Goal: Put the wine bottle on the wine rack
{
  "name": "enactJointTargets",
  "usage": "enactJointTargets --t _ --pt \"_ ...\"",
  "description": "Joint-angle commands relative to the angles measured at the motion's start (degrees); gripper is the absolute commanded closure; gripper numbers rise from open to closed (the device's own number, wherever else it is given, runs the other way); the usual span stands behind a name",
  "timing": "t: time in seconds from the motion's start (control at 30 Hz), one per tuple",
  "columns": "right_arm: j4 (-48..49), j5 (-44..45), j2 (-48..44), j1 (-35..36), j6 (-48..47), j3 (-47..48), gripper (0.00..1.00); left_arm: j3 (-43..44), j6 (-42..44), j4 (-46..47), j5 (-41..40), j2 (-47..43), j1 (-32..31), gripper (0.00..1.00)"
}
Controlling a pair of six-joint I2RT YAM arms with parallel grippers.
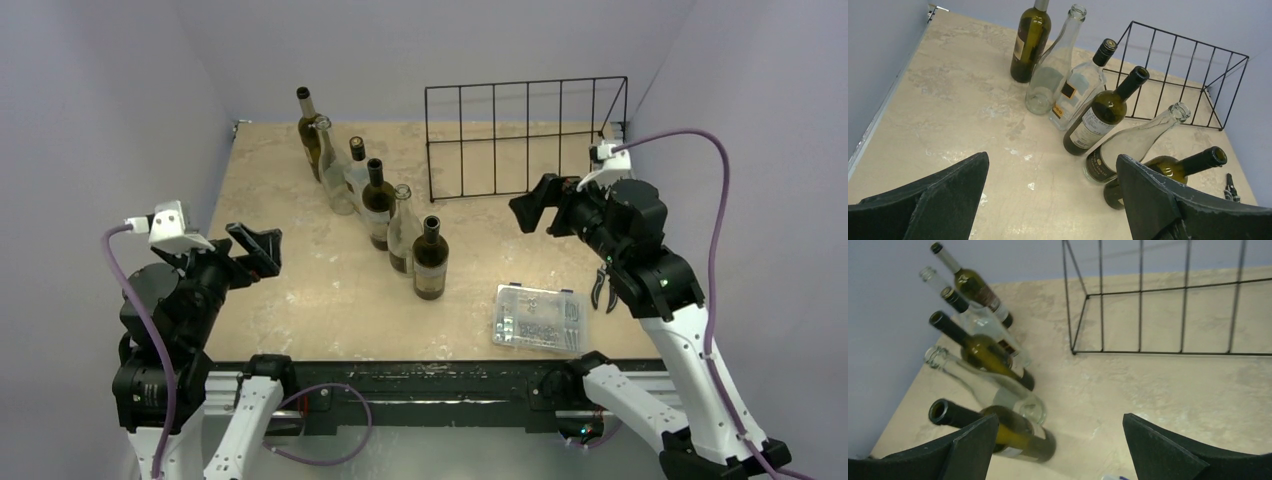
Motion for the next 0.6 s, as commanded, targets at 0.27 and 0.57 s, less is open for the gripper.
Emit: enactJointTargets --t 0.27,0.57 --pt "7.7 -16.5 1.5 4.4 3.5 -5.5 0.01 6.0 -0.9 4.3 6.1 12.9 0.4 0.0" --pt "9.9 1.6 5.3 23.8 3.4 -6.6 0.01 9.5 -1.7 17.0 5.9 18.4 0.4 0.0"
